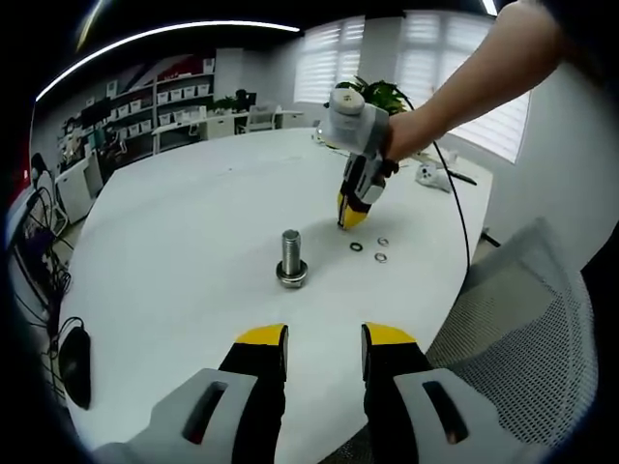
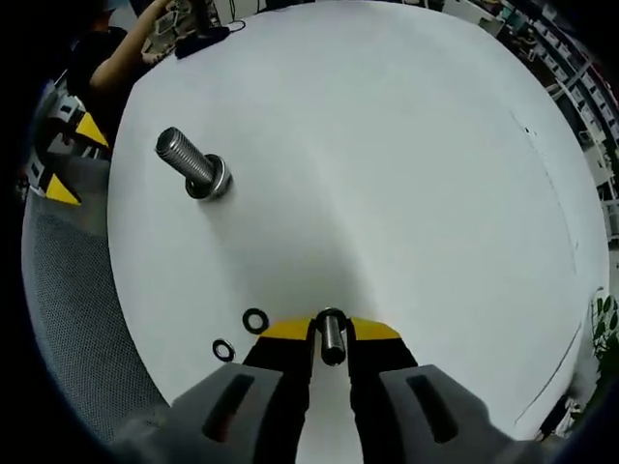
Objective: Place the washer onto the threaded stud by aligning its center hole with the stud, sliding it down to the base, and recovering from edge contact or off-axis alignment until the washer reaches the visible bottom stop.
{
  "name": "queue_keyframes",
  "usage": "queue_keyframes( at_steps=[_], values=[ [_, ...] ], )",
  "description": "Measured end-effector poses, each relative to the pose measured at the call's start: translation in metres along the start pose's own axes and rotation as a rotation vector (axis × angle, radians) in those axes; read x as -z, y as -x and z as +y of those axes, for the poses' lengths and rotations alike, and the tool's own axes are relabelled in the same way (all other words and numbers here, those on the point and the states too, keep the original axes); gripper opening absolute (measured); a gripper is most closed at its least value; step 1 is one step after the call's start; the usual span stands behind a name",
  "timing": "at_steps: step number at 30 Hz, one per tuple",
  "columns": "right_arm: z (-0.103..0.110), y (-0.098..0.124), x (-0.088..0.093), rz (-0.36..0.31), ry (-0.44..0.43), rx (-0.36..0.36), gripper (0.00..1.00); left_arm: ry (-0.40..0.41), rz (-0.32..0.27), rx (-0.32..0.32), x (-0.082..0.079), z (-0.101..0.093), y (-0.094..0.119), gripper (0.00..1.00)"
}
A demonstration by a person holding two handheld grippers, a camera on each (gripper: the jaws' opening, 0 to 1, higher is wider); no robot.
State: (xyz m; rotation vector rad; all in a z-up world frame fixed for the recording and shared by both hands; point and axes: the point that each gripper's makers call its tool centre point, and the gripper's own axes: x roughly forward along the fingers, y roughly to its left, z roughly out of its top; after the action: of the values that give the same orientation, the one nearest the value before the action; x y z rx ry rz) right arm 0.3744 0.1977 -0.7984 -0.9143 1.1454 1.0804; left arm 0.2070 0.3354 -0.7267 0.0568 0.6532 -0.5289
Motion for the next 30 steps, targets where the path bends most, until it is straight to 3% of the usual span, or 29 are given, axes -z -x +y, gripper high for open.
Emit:
queue_keyframes(
  at_steps=[8,17,30],
  values=[
    [-0.003,0.004,0.001,-0.018,-0.023,0.019,0.21,0.000,-0.005,-0.002,-0.001,0.000,0.001,0.29],
    [-0.003,0.010,0.017,-0.024,-0.046,0.027,0.23,-0.003,-0.006,0.000,-0.002,-0.001,0.001,0.29],
    [0.017,0.014,0.040,-0.031,-0.077,0.003,0.23,-0.012,-0.011,-0.002,-0.003,-0.001,0.001,0.29]
  ],
)
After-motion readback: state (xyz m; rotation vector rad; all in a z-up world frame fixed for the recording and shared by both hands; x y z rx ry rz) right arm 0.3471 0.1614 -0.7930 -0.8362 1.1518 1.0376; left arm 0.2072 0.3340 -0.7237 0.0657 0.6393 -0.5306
